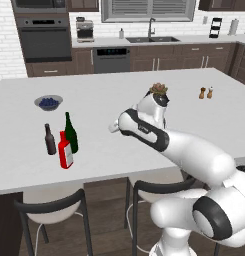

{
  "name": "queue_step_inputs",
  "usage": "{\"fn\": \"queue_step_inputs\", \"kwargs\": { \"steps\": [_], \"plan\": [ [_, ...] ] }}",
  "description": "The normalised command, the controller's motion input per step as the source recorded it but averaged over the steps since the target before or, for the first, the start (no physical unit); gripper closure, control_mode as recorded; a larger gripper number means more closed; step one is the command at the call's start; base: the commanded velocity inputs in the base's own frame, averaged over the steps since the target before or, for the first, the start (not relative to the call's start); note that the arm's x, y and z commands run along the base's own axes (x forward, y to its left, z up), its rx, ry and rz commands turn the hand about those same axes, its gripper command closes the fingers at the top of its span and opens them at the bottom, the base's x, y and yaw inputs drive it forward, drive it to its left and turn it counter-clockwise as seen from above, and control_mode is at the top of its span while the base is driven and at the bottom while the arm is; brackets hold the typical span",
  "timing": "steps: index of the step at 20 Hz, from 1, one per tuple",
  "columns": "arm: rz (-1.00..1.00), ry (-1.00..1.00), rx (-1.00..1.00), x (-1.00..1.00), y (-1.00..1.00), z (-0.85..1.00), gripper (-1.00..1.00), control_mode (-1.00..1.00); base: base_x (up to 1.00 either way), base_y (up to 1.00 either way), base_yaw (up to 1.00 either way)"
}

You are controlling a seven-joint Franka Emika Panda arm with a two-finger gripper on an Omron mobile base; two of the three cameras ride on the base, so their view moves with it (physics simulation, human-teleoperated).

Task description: Move the plastic bottles in the middle to the plastics group, and the glass bottles in the middle to the glass group.

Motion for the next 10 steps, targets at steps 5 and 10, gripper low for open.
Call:
{"fn": "queue_step_inputs", "kwargs": {
  "steps": [5, 10],
  "plan": [
    [0.05, 0.00, 0.11, 0.01, -0.88, 0.07, -1.00, -1.00, 0.00, 0.00, 0.00],
    [0.06, 0.00, 0.05, 0.00, -0.80, 0.00, -1.00, -1.00, 0.00, 0.00, 0.00]
  ]
}}
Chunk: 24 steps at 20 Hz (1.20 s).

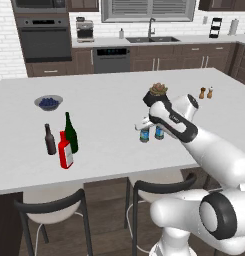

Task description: Move the plastic bottles in the middle to the plastics group, and the glass bottles in the middle to the glass group.

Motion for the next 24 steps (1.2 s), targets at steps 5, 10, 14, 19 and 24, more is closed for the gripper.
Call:
{"fn": "queue_step_inputs", "kwargs": {
  "steps": [5, 10, 14, 19, 24],
  "plan": [
    [0.01, -0.01, 0.00, 0.00, -0.72, -0.02, -1.00, -1.00, 0.00, 0.00, 0.00],
    [0.00, -0.03, 0.00, 0.02, -0.76, -0.01, -1.00, -1.00, 0.00, 0.00, 0.00],
    [0.00, -0.04, 0.00, 0.04, -0.68, 0.00, -1.00, -1.00, 0.00, 0.00, 0.00],
    [0.00, -0.06, 0.00, 0.06, -0.29, 0.00, -1.00, -1.00, 0.00, 0.00, 0.00],
    [0.00, -0.03, 0.00, 0.23, -0.24, 0.00, -1.00, -1.00, 0.00, 0.00, 0.00]
  ]
}}
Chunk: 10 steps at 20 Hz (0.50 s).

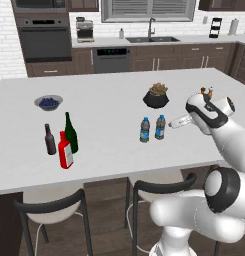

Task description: Move the plastic bottles in the middle to the plastics group, and the glass bottles in the middle to the glass group.

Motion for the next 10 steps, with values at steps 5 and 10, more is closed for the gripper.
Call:
{"fn": "queue_step_inputs", "kwargs": {
  "steps": [5, 10],
  "plan": [
    [0.00, 0.00, 0.00, 0.26, -0.33, -0.05, -1.00, -1.00, 0.00, 0.00, 0.00],
    [0.00, 0.00, 0.00, 0.09, -0.17, -0.03, -1.00, -1.00, 0.00, 0.00, 0.00]
  ]
}}
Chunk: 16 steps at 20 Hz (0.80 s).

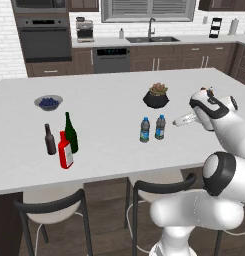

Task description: Move the plastic bottles in the middle to the plastics group, and the glass bottles in the middle to the glass group.

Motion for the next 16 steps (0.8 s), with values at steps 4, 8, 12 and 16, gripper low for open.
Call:
{"fn": "queue_step_inputs", "kwargs": {
  "steps": [4, 8, 12, 16],
  "plan": [
    [0.00, -0.01, 0.00, 0.01, -0.09, -0.08, -1.00, -1.00, 0.00, 0.00, 0.00],
    [0.00, 0.00, 0.00, 0.09, -0.03, -0.10, -1.00, -1.00, 0.00, 0.00, 0.00],
    [0.00, 0.00, 0.00, 0.18, 0.00, -0.05, -1.00, -1.00, 0.00, 0.00, 0.00],
    [0.00, 0.00, 0.00, 0.33, -0.48, -0.06, -1.00, -1.00, 0.00, 0.00, 0.00]
  ]
}}
